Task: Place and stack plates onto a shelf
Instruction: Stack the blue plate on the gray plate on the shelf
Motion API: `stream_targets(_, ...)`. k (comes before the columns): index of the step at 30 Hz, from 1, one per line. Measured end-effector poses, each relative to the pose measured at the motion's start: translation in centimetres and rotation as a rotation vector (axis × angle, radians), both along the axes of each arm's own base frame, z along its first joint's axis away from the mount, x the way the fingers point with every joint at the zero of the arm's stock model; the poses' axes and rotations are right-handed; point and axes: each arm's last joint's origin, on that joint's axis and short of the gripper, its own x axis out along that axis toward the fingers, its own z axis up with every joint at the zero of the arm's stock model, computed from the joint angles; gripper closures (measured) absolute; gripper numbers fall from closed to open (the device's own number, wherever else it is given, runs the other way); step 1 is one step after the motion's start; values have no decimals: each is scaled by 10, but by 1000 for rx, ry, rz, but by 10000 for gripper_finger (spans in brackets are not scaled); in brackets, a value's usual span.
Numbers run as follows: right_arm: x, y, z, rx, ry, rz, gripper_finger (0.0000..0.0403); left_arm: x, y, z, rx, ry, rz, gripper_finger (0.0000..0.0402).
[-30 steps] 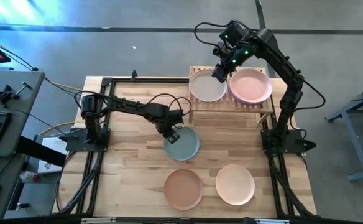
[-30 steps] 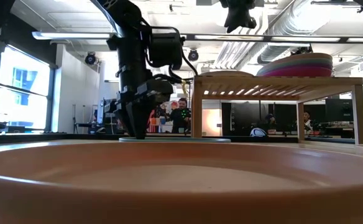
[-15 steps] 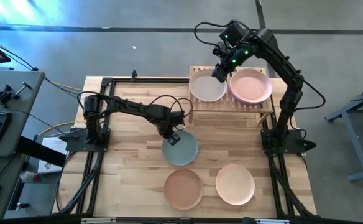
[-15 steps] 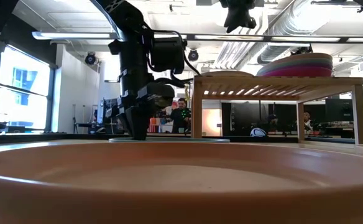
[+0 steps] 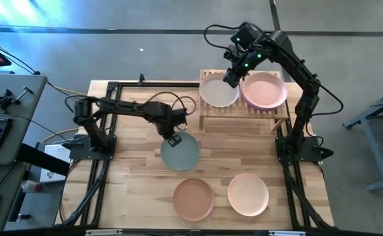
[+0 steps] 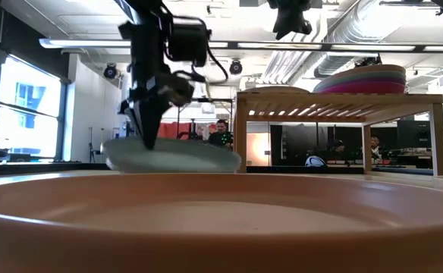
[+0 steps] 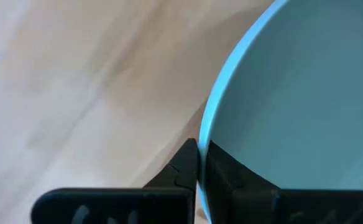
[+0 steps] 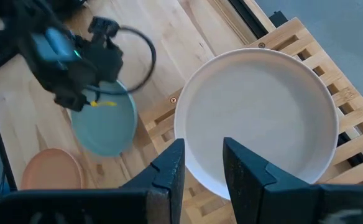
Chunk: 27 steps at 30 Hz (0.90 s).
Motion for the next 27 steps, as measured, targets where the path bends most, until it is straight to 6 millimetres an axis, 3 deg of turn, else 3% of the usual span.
stream_targets(7, 6, 7, 0, -121, 38, 56, 315, -26, 12, 35, 146, 7, 41, 399)
stream_targets(14, 19, 13, 5, -225, -8, 46, 315, -52, 22, 63, 151, 0, 146, 399)
stream_targets(27, 41, 40, 10, -283, -74, 57, 315, -55, 26, 139, 293, -232, 210, 399)
